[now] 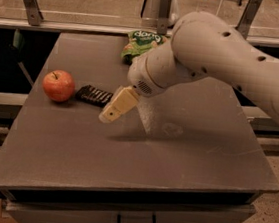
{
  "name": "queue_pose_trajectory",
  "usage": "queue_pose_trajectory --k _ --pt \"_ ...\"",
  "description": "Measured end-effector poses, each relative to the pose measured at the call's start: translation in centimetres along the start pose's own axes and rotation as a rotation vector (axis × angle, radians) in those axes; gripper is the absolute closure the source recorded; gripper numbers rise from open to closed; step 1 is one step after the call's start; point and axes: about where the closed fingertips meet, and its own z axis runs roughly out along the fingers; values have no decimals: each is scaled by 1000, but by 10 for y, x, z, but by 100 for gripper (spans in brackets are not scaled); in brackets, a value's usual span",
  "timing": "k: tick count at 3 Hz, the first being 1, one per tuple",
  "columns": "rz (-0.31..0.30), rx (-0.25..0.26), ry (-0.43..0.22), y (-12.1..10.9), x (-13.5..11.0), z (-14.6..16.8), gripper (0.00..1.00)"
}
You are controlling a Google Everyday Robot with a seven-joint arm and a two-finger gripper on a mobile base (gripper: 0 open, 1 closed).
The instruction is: Move rxbar chocolate near apple
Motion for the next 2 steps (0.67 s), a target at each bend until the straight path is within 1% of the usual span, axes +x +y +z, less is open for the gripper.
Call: queue_pose_trajectory --k 1,2 --pt "43 13 -71 -22 19 -54 0" --pt "62 98 -167 -41 49 -143 0"
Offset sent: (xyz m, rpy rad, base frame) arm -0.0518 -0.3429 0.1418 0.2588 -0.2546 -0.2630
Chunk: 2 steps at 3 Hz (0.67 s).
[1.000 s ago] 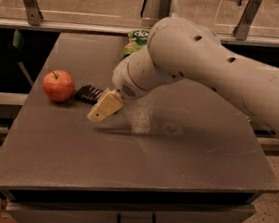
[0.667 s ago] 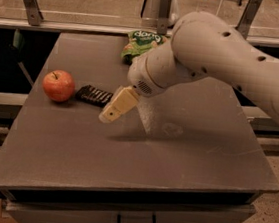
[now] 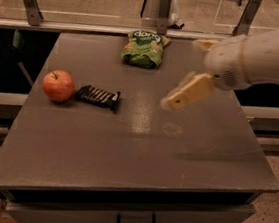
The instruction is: Move rxbar chocolate near apple
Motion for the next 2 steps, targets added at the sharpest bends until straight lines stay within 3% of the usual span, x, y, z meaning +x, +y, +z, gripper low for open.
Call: queue_pose_trajectory --k 1,2 --pt "24 162 -66 -22 20 -95 0" --pt "65 233 -67 -23 40 -136 0"
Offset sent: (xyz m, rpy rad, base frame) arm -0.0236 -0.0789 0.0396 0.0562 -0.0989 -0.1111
